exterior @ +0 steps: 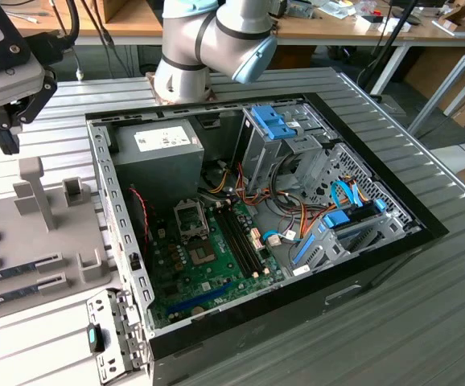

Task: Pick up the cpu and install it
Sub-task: 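Reach for the cpu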

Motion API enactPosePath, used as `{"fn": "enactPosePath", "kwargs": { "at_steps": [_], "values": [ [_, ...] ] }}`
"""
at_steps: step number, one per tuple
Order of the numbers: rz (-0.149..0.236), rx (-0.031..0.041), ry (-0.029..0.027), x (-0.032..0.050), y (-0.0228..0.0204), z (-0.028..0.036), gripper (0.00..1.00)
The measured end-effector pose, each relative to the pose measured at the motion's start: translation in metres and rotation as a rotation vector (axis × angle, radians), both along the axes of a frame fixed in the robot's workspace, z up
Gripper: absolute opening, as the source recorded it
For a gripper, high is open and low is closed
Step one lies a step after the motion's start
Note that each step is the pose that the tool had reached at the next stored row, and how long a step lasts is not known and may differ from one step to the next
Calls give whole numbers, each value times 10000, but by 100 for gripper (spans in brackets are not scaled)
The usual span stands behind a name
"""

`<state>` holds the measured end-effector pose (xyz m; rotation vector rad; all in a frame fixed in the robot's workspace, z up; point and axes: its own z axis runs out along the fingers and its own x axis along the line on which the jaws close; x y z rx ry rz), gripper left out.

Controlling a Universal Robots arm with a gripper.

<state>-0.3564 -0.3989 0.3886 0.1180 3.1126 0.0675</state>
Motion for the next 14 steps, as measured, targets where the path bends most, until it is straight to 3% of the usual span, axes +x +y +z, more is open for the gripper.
{"fn": "enactPosePath", "kwargs": {
  "at_steps": [14],
  "values": [
    [-1, 0, -2, -28, 0, -33, 11]
  ]
}}
